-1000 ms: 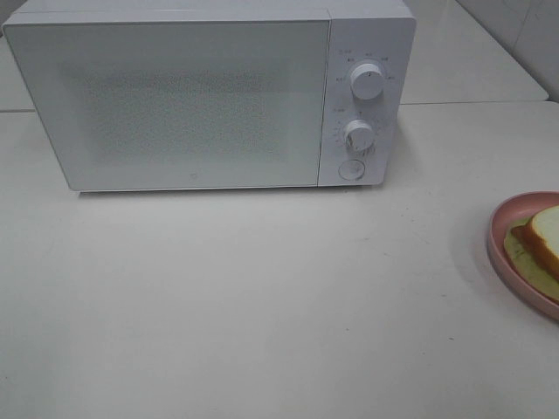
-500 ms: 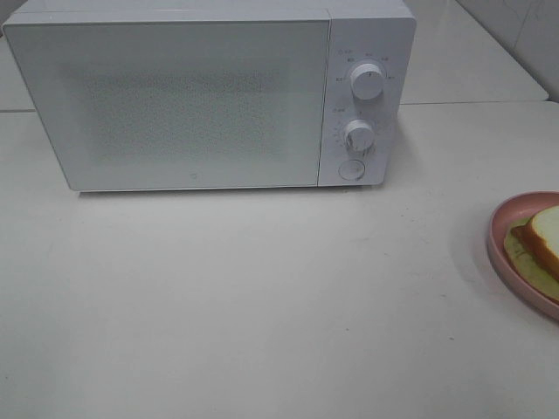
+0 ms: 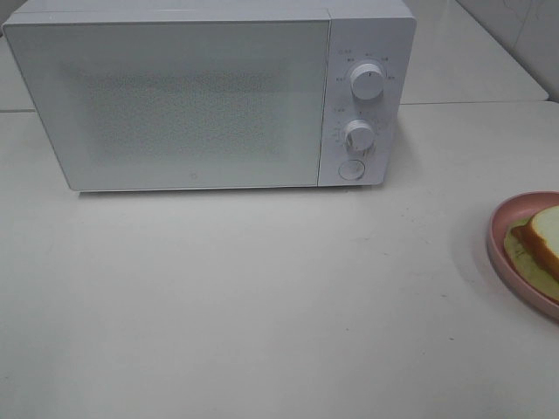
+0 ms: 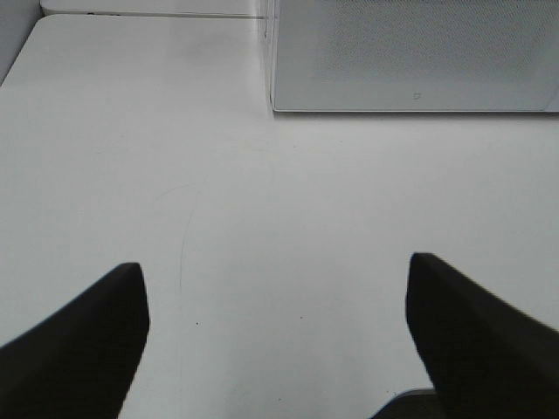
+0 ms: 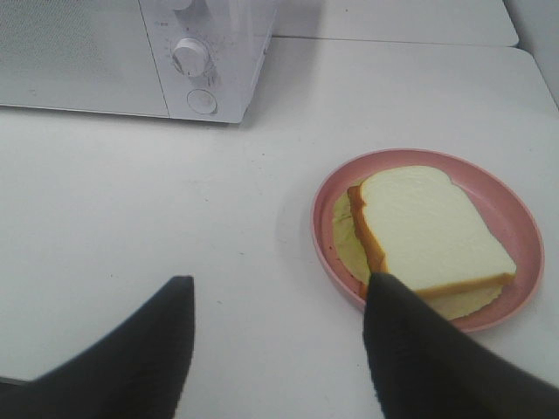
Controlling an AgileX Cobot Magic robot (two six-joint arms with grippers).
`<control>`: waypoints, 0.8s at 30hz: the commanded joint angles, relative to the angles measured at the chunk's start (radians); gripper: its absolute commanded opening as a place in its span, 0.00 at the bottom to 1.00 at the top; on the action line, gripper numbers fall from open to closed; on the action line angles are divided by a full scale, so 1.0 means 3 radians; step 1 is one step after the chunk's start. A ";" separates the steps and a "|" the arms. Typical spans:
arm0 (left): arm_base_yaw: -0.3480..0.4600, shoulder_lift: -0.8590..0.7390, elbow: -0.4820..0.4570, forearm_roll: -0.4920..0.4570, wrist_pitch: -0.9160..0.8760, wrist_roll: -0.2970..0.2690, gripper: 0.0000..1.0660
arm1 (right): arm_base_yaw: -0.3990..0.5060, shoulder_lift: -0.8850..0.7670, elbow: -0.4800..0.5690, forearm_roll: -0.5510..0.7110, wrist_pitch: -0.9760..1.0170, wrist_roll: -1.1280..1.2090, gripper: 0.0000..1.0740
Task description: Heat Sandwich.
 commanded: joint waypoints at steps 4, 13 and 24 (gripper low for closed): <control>0.0010 -0.0077 0.0000 -0.0020 -0.0037 -0.0020 0.72 | -0.0003 -0.0080 0.0007 -0.0023 -0.0020 -0.0020 0.54; 0.0010 -0.0077 0.0000 -0.0020 -0.0037 -0.0017 0.72 | -0.0003 -0.0080 0.0007 -0.0023 -0.0020 -0.0020 0.54; 0.0010 -0.0077 0.0000 -0.0020 -0.0037 -0.0017 0.72 | -0.0003 -0.0080 0.0007 -0.0023 -0.0020 -0.0020 0.54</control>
